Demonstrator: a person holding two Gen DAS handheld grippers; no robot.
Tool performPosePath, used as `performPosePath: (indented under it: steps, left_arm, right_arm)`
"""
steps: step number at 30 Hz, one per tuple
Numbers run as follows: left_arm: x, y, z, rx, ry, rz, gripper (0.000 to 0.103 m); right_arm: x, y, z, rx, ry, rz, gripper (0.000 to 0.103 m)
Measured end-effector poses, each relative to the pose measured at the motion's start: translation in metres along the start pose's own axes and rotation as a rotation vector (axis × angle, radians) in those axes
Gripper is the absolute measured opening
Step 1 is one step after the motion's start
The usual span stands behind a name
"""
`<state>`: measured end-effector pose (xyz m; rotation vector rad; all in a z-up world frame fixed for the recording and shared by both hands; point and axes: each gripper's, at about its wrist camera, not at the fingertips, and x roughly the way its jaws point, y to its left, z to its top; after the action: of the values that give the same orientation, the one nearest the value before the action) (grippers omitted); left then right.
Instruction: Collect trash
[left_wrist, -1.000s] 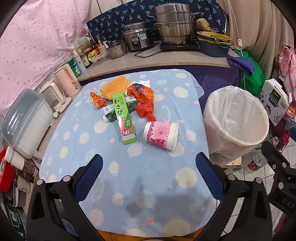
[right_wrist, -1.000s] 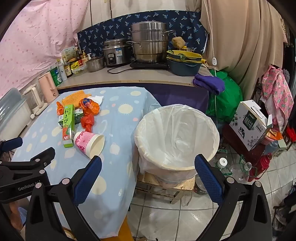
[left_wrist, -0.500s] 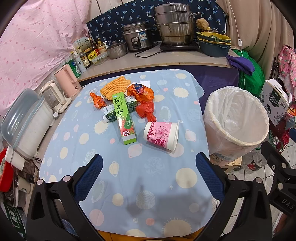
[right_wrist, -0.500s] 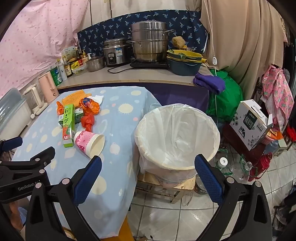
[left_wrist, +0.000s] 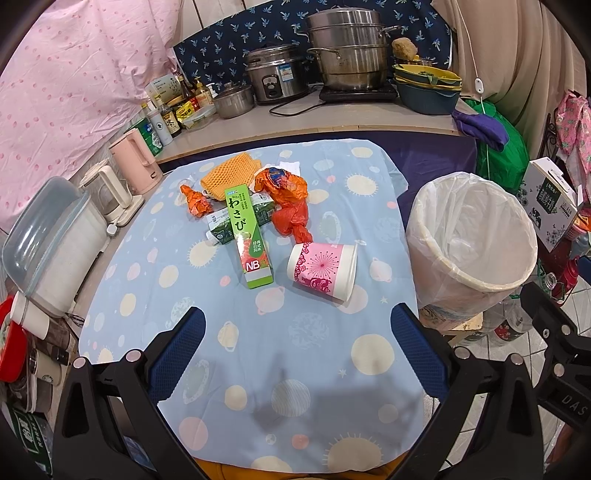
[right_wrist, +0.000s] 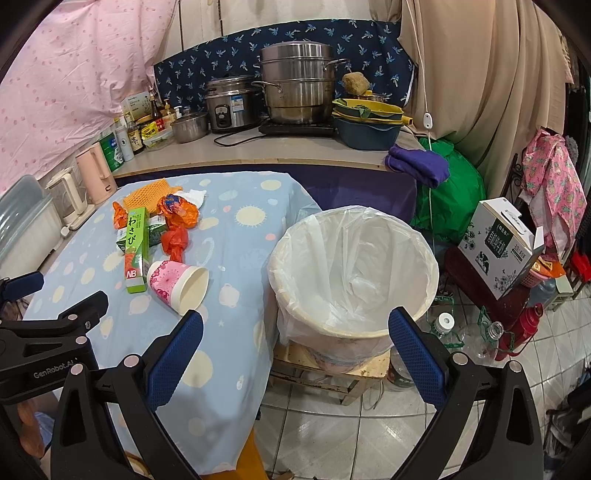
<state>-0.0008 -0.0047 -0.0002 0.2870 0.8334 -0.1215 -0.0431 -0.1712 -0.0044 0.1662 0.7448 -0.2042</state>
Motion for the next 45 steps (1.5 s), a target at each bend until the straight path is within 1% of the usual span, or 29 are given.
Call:
performPosePath:
  steps: [45]
  left_arm:
    - [-0.0012,-0.0004,0.0000,0.002,-0.007,0.004,0.096]
  right_arm:
    - [-0.0021,-0.0024,0.0016,0.010,-0.003,0.004,0.096]
